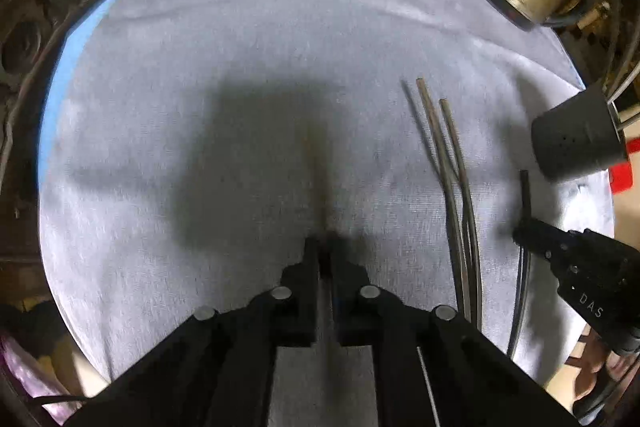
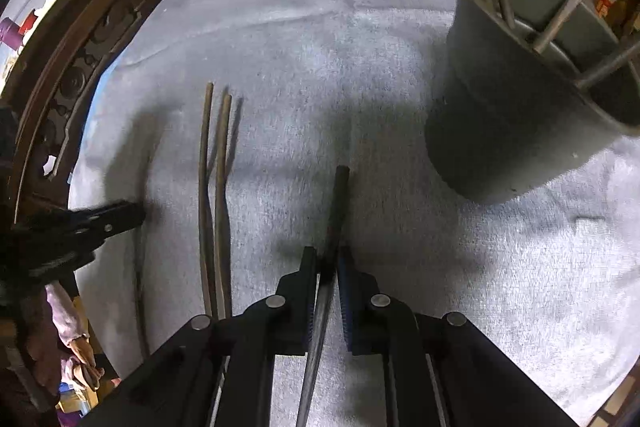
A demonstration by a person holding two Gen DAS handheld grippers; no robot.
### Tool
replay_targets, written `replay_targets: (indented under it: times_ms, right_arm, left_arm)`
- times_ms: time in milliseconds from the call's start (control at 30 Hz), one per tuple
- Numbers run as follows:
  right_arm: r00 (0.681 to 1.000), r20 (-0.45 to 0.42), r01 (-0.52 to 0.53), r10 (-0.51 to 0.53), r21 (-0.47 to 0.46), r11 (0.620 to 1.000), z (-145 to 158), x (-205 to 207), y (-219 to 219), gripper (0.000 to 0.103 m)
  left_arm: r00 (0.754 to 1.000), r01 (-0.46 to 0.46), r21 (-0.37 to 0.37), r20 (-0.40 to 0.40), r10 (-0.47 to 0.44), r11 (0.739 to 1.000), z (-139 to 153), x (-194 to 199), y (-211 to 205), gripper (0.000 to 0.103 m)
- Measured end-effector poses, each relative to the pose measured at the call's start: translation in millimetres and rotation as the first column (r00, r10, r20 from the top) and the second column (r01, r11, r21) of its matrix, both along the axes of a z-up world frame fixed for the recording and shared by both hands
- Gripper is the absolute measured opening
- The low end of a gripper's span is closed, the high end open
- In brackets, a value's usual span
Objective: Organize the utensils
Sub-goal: 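Lift both held chopsticks up off the cloth toward the grey cup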
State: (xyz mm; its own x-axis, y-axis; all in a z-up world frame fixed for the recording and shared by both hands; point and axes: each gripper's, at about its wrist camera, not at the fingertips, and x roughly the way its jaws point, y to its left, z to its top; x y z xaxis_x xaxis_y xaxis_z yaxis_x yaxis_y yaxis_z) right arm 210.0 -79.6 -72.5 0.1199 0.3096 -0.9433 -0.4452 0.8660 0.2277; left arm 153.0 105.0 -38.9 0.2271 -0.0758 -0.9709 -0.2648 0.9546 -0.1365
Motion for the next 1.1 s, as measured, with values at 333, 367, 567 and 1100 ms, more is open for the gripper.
replay_targets:
  times_ms: [333, 367, 567, 1100]
  right_arm:
    - [0.996, 0.091, -0.002, -0.008, 0.108, 0.994, 23, -29, -16, 0.008]
    - [0.992, 0.122, 0.014, -0.032, 0.147, 0.989, 32, -35, -23, 0.008]
    - [0.909, 0.341, 0.114, -0.24, 0.35, 0.93, 85, -59, -70, 0.007]
    - [0.631, 0.681, 0.083, -0.371, 0.417, 0.905, 116, -109, -97, 0.008]
  left_arm:
    - [0.976, -0.092, -0.134, 0.186, 0.116, 0.987, 46, -52, 42, 0.005]
    - [0.965, -0.098, -0.129, 0.229, 0.126, 0.987, 56, -58, 40, 0.005]
    - [0.834, -0.144, -0.046, 0.531, 0.147, 0.988, 117, -102, 19, 0.005]
    - [0.642, -0.243, 0.138, 0.765, 0.053, 0.96, 89, -103, -14, 0.005]
